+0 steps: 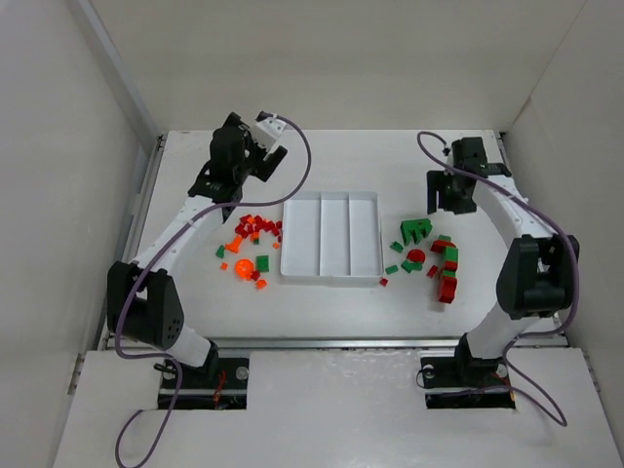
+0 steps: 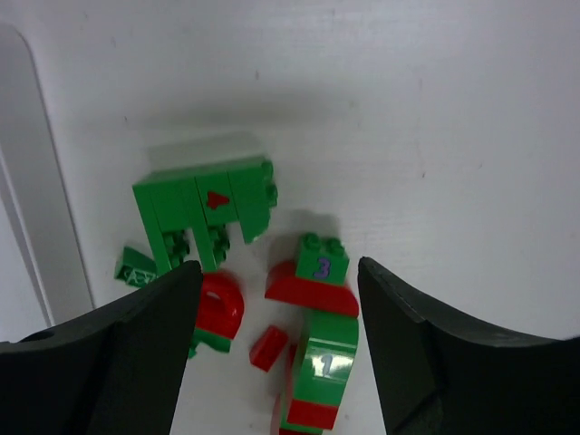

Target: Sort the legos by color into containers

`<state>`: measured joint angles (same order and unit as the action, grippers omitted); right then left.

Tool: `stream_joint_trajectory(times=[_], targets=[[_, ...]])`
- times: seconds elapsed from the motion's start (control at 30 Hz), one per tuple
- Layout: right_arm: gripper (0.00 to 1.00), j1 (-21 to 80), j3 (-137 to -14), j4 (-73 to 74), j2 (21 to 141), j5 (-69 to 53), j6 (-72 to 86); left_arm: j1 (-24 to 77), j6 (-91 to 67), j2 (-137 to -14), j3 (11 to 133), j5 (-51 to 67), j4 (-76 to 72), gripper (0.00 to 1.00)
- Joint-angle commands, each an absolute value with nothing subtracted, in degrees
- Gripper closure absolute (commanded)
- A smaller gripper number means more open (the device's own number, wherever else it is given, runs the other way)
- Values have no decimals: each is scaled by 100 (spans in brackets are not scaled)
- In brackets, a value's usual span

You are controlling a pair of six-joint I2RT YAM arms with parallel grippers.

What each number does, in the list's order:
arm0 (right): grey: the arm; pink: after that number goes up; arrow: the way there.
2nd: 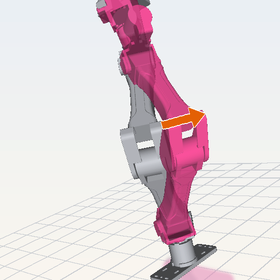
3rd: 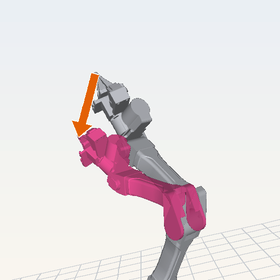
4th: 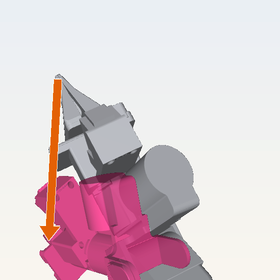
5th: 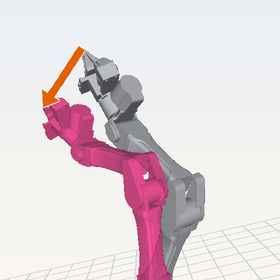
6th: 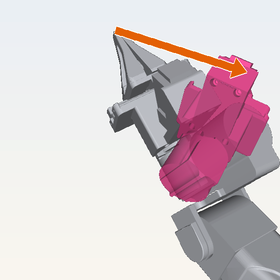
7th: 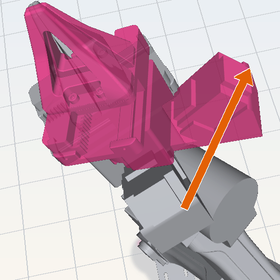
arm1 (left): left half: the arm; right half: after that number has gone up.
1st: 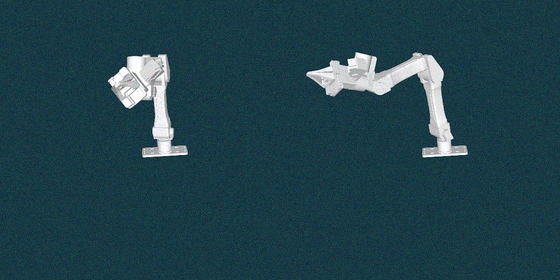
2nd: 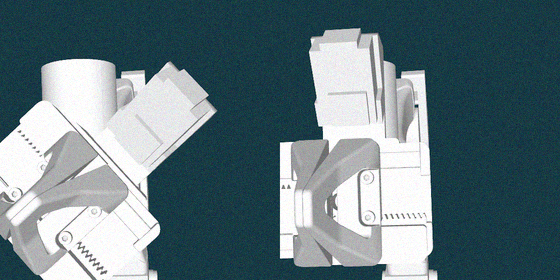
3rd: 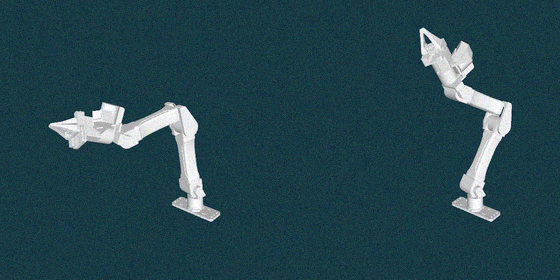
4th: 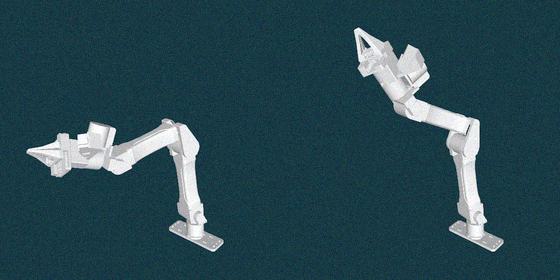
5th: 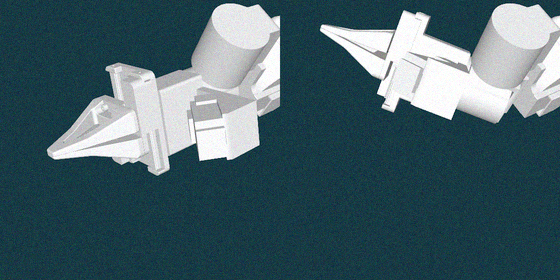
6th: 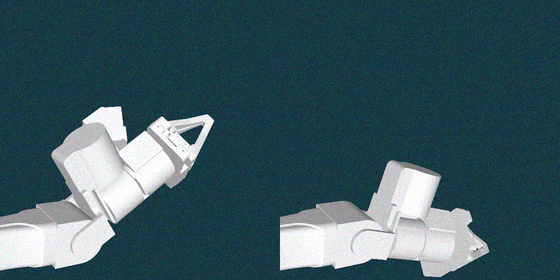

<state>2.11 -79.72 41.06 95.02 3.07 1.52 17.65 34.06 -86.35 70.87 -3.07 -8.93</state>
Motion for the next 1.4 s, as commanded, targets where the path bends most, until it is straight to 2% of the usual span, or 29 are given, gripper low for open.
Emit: stream_joint_trajectory(times=[0.0, 0.13, 0.7, 0.83, 1.1, 1.2, 1.37], targets=[[26, 229, -7867, 4359, 9456, 18, 492, 1881, 3093, -8394, 7190, 316, -431, 0], [32, 229, -7665, 4430, 9755, 70, 308, 2013, 3207, -8280, 6900, 264, -554, 0], [39, 457, -7849, 4070, 10766, 325, 88, 2013, 3208, -8227, 6671, 44, -844, 0], [45, 457, -7901, 4017, 10889, 387, 88, 2013, 3208, -8174, 6671, -9, -844, 0], [70, 457, -7901, 3815, 10820, 334, 35, 2013, 3208, -8174, 6618, -9, -896, 0], [70, 457, -7849, 3674, 10749, 281, -70, 2013, 3208, -8121, 6566, 44, -896, 0], [87, 457, -7849, 3621, 10697, 176, -70, 2013, 3155, -8069, 6513, 105, -896, 0]])
